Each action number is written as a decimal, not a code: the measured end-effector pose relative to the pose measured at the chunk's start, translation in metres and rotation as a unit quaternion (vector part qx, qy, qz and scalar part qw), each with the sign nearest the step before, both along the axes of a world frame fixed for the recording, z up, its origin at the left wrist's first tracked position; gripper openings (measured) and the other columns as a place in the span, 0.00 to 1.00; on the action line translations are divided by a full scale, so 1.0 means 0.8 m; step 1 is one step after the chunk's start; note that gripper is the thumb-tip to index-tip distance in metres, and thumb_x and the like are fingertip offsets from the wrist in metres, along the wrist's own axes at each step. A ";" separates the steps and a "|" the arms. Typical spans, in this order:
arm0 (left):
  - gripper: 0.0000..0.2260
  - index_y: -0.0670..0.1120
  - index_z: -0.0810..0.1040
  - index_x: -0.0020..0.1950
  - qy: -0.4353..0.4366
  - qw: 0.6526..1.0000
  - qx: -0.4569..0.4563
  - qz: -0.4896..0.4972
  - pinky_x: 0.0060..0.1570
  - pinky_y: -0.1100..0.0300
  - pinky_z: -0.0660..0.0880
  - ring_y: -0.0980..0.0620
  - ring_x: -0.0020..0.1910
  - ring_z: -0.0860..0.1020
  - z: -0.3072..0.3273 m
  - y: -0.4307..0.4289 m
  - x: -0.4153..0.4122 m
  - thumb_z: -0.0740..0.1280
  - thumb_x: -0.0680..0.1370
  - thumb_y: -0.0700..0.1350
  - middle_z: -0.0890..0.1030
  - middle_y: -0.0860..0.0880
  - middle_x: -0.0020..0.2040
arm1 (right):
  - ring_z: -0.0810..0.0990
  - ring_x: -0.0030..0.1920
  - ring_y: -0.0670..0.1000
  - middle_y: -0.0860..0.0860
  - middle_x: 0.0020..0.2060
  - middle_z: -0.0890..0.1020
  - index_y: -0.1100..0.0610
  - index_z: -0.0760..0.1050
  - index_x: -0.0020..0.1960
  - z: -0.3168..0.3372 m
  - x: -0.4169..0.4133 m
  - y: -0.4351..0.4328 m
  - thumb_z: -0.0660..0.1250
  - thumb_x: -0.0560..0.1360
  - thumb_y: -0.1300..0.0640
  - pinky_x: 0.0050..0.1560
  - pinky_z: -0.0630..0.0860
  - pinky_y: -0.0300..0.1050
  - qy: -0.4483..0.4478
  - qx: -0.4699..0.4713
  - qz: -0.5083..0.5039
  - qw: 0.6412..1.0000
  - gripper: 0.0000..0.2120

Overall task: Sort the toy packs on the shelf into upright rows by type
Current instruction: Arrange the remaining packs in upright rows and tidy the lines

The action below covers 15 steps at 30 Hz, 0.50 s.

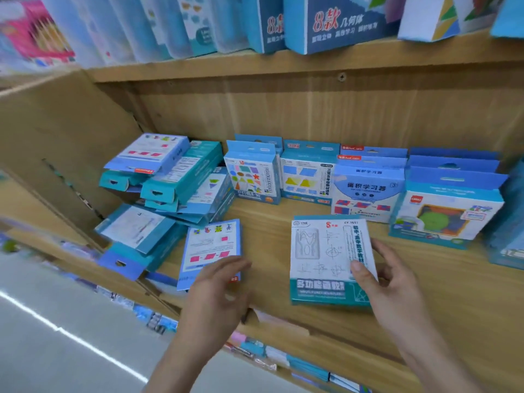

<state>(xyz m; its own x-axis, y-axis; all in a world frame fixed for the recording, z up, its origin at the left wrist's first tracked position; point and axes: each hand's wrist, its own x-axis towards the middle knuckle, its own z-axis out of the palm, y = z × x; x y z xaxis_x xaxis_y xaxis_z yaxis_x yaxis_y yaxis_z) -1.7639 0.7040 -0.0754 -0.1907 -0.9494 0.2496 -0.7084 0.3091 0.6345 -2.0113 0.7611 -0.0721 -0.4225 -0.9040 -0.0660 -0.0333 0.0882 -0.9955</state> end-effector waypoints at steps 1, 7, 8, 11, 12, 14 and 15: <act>0.23 0.58 0.78 0.59 -0.095 0.995 -0.034 -0.028 0.61 0.62 0.71 0.55 0.62 0.74 -0.006 -0.012 0.021 0.78 0.66 0.45 0.77 0.60 0.61 | 0.82 0.34 0.39 0.49 0.40 0.83 0.41 0.68 0.60 -0.001 0.010 -0.007 0.66 0.76 0.61 0.29 0.73 0.28 0.001 0.005 -0.003 1.000 0.19; 0.31 0.53 0.71 0.66 -0.251 0.956 -0.079 -0.128 0.44 0.50 0.82 0.45 0.62 0.77 -0.037 -0.064 0.106 0.77 0.66 0.43 0.78 0.49 0.64 | 0.83 0.39 0.43 0.48 0.41 0.84 0.40 0.68 0.65 -0.018 0.068 -0.044 0.67 0.76 0.58 0.38 0.76 0.41 0.029 0.025 -0.048 0.998 0.22; 0.24 0.53 0.72 0.64 -0.243 0.951 -0.126 -0.143 0.40 0.53 0.82 0.47 0.60 0.78 -0.034 -0.069 0.111 0.73 0.70 0.43 0.79 0.50 0.62 | 0.83 0.40 0.45 0.48 0.41 0.84 0.41 0.67 0.66 -0.020 0.075 -0.049 0.67 0.76 0.58 0.39 0.75 0.41 0.036 0.026 -0.060 0.997 0.23; 0.12 0.52 0.76 0.55 -0.190 0.953 -0.204 -0.114 0.28 0.57 0.80 0.48 0.43 0.84 0.006 -0.077 0.123 0.58 0.74 0.46 0.85 0.50 0.46 | 0.82 0.41 0.45 0.48 0.41 0.83 0.41 0.66 0.66 -0.021 0.085 -0.055 0.66 0.76 0.58 0.37 0.73 0.39 0.047 0.035 -0.088 0.994 0.22; 0.09 0.50 0.76 0.48 -0.158 0.964 -0.198 -0.085 0.24 0.59 0.75 0.47 0.33 0.82 0.027 -0.083 0.127 0.57 0.75 0.48 0.83 0.50 0.36 | 0.82 0.41 0.46 0.49 0.41 0.83 0.41 0.66 0.66 -0.025 0.087 -0.057 0.65 0.77 0.58 0.37 0.74 0.40 0.056 0.039 -0.102 0.992 0.22; 0.09 0.51 0.69 0.37 -0.051 0.989 -0.136 -0.032 0.23 0.61 0.68 0.51 0.24 0.72 0.059 -0.100 0.133 0.58 0.77 0.50 0.74 0.50 0.25 | 0.83 0.43 0.51 0.51 0.42 0.84 0.44 0.67 0.68 -0.035 0.090 -0.057 0.65 0.77 0.58 0.38 0.76 0.46 0.075 0.047 -0.125 0.988 0.22; 0.10 0.50 0.69 0.35 0.023 0.997 -0.074 -0.024 0.26 0.63 0.67 0.51 0.26 0.71 0.066 -0.112 0.135 0.59 0.76 0.51 0.73 0.49 0.25 | 0.83 0.44 0.53 0.52 0.43 0.84 0.45 0.66 0.69 -0.040 0.092 -0.057 0.65 0.77 0.58 0.39 0.77 0.46 0.081 0.049 -0.131 0.987 0.23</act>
<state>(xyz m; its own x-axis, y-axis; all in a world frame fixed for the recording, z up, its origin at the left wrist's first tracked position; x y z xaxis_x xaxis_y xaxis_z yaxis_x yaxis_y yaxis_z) -1.6560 0.6143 -0.0223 -0.2198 -0.8915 0.3961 -0.6623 0.4344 0.6104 -1.9376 0.7157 -0.1040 -0.6533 -0.7547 -0.0605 -0.1545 0.2112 -0.9652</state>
